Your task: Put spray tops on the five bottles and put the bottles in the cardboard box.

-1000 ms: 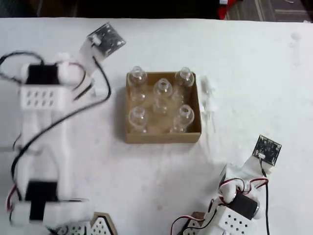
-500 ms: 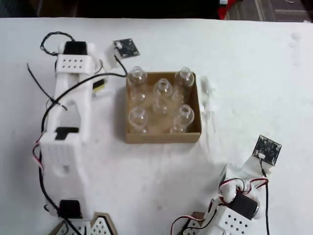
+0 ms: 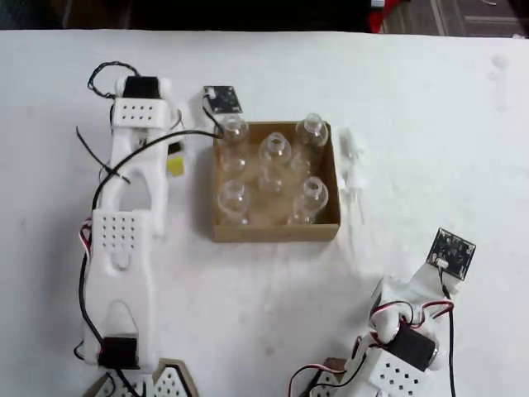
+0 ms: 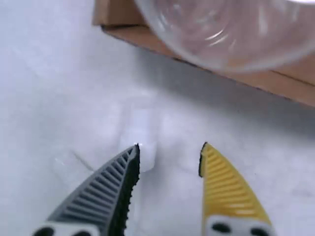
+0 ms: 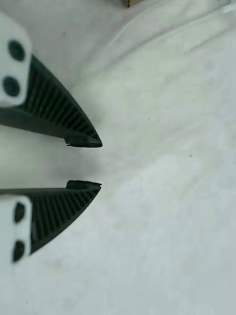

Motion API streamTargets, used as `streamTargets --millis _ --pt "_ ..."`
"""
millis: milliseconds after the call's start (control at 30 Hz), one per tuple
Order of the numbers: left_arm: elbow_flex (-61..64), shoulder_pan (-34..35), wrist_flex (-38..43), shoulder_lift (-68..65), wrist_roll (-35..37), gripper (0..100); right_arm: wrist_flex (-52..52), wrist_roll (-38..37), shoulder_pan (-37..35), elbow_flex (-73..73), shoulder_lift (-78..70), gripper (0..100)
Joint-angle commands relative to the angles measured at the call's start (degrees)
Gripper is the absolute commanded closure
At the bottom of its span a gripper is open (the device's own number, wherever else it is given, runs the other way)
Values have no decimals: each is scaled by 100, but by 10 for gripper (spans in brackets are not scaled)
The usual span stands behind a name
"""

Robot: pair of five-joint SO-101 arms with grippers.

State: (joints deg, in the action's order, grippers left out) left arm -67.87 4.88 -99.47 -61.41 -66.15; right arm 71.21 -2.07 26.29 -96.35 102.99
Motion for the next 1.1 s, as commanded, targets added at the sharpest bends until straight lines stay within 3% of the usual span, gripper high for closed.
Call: streamTargets --millis 0,333,933,1067 --pt "-853 -110 -79 -215 -97 809 22 -26 -84 -53 -4 907" --pt "-1741 -163 -79 -866 -114 809 22 -26 -84 -53 -4 907" --pt "-1354 -171 -79 -1024 -325 809 22 -26 -75 -53 -4 907" --pt "-1319 -163 -97 -1024 -343 871 22 -26 -75 -53 -4 907"
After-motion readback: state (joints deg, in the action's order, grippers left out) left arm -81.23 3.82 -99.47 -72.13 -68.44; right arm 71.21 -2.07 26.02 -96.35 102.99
